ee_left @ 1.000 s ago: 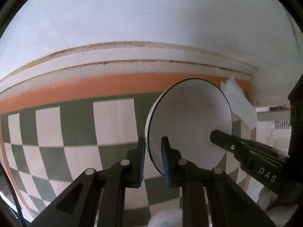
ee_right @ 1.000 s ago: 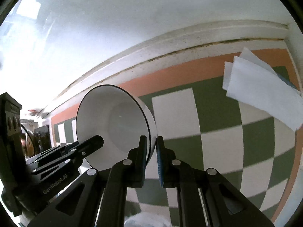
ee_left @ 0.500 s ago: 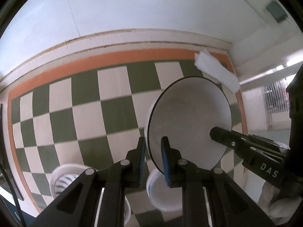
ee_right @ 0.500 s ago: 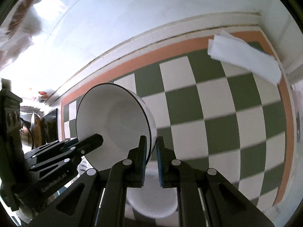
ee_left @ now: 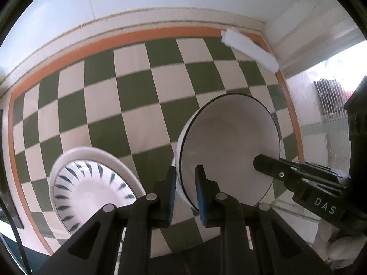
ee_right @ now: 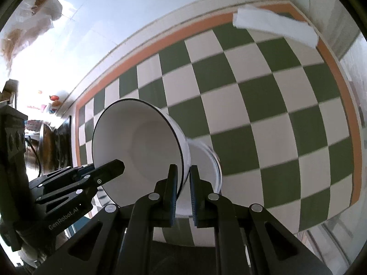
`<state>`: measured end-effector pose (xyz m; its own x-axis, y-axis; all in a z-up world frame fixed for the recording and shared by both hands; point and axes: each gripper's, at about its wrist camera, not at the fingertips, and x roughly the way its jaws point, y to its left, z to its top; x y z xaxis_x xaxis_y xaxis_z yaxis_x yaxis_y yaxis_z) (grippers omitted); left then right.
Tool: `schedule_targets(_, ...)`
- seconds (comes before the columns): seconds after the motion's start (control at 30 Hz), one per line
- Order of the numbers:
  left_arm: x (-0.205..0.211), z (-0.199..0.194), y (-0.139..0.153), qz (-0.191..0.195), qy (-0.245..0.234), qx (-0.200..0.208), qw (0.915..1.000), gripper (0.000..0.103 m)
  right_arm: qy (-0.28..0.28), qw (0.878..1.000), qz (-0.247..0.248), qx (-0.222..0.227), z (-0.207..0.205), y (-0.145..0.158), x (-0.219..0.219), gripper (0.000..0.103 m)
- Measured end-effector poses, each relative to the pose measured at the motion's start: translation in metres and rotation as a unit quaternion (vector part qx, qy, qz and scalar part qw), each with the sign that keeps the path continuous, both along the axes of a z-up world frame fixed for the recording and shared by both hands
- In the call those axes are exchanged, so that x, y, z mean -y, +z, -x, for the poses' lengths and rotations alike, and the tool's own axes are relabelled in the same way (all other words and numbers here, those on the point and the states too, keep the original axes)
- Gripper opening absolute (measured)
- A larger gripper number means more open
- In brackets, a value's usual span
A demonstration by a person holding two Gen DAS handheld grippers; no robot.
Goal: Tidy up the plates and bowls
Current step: 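Carry the white bowl and lower it into the nested bowls, then open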
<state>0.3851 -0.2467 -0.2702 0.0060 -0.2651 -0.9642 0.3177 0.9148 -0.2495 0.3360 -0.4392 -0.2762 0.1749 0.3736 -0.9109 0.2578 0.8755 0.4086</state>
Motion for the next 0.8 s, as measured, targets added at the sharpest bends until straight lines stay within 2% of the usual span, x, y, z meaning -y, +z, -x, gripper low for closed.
schedule_targets(0.2,0.004,0.012,-0.015,-0.007,-0.004,-0.014,0.9999,0.014,0.0,1.0,-0.001,-0.017,0.014,-0.015,0.002,0.012)
schedule_targets(0.8,0.012,0.026,-0.048,-0.047,-0.002,-0.033,0.9984,0.014,0.017,0.999,0.009,-0.051,0.015,-0.049,-0.001,0.012)
